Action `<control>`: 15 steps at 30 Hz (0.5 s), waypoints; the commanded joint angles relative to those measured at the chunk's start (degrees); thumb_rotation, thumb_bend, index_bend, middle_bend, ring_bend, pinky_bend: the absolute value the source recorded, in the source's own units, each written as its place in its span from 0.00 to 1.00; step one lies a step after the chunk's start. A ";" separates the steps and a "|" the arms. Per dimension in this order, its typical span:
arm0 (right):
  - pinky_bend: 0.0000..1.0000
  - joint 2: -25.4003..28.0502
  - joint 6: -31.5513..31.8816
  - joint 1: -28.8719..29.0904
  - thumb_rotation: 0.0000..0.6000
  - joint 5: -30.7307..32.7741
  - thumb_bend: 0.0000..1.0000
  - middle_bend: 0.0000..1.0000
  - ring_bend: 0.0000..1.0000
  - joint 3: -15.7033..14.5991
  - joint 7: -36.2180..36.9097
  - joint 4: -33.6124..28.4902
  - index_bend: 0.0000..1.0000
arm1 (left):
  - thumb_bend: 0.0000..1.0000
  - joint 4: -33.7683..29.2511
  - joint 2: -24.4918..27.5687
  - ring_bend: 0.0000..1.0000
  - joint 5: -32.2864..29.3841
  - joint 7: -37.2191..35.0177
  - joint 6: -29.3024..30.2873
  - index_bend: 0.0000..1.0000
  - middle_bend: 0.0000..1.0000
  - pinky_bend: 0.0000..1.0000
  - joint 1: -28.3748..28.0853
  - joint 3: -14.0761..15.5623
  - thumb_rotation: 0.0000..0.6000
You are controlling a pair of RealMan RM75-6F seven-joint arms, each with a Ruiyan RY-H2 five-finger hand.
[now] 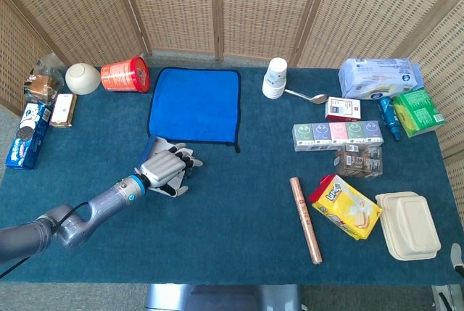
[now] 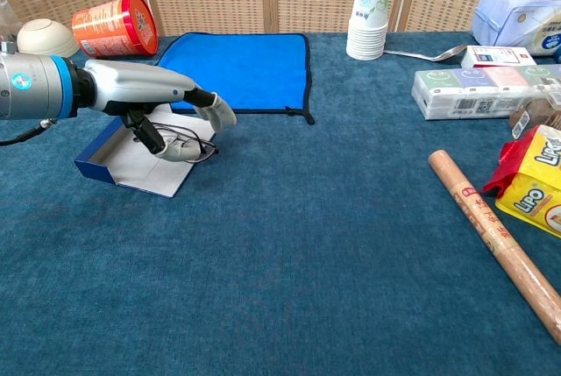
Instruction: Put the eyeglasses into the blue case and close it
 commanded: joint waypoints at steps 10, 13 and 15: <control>0.06 -0.28 -0.02 0.17 1.00 -0.24 0.37 0.03 0.00 0.13 0.64 0.59 0.00 | 0.36 -5.25 3.55 0.23 -3.34 5.22 -2.66 0.19 0.30 0.00 0.48 2.32 0.61; 0.06 -0.28 0.17 0.13 1.00 -0.42 0.37 0.03 0.00 0.11 0.53 0.48 0.00 | 0.36 -6.64 4.58 0.23 -3.54 5.90 -1.98 0.19 0.30 0.00 1.09 2.71 0.61; 0.06 -0.31 0.32 0.10 1.00 -0.53 0.37 0.03 0.00 0.10 0.42 0.39 0.00 | 0.36 -8.05 5.66 0.23 -3.20 6.35 -0.65 0.19 0.30 0.00 1.93 3.08 0.60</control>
